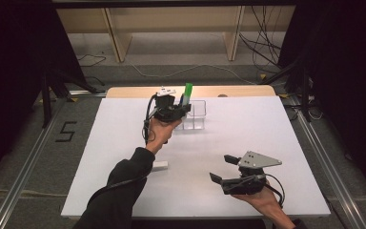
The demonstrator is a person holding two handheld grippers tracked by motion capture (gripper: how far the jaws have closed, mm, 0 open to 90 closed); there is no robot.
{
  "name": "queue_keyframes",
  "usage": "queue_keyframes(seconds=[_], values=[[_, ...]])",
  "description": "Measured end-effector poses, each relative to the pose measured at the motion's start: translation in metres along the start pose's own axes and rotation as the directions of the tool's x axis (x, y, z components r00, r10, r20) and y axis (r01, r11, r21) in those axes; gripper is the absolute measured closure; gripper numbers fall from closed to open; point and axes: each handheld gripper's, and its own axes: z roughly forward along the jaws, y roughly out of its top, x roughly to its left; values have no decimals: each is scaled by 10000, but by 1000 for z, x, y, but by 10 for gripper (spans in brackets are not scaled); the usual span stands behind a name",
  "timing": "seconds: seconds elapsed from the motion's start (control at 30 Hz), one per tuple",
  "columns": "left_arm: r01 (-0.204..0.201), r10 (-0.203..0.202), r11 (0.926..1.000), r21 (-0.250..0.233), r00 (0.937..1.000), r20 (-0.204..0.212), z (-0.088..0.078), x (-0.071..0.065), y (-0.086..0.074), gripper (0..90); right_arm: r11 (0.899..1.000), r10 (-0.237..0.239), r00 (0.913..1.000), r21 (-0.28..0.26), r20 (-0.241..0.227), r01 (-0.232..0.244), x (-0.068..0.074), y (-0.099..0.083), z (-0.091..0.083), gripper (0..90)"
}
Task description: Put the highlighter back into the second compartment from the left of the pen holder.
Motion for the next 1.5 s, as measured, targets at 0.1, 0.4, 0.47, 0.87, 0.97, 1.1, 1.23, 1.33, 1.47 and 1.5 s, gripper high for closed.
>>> queue_keyframes(seconds=[0.1, 0.4, 0.47, 0.87, 0.97, 1.1, 1.23, 1.33, 1.47, 1.5], values=[[56, -57, 10000, -67, 9999, -95, 7, 2, 2, 761, 9999, -80, 10000, 62, -48, 81, 1, -1, 2, 208], [23, -30, 9999, -159, 9991, -412, 25, 7, 6, 761, 9995, -285, 9996, 107, -84, 286, 2, -1, 3, 210], [80, -86, 9998, -155, 9990, -428, 28, 8, 7, 760, 9993, -329, 9994, 155, -66, 330, 3, -1, 3, 212], [-33, 28, 10000, -84, 9978, -664, 43, 12, 9, 760, 9988, -444, 9989, 188, -125, 446, 4, -2, 4, 216], [-136, 138, 9999, 42, 9976, -675, 46, 13, 9, 760, 9988, -445, 9989, 209, -126, 447, 4, -2, 5, 217], [-179, 186, 9998, 108, 9967, -784, 50, 13, 9, 760, 9985, -494, 9987, 234, -149, 497, 5, -2, 5, 217], [-206, 213, 9997, 88, 9960, -864, 53, 13, 10, 760, 9984, -503, 9986, 234, -178, 507, 5, -2, 5, 220], [-200, 209, 9997, 107, 9952, -951, 56, 13, 10, 760, 9984, -513, 9985, 243, -189, 518, 5, -2, 5, 221], [-245, 260, 9996, 150, 9938, -1077, 59, 14, 8, 760, 9984, -514, 9985, 221, -209, 519, 5, -2, 5, 225], [-236, 257, 9995, 207, 9940, -1061, 60, 15, 7, 759, 9984, -517, 9984, 217, -214, 522, 5, -2, 5, 226]])
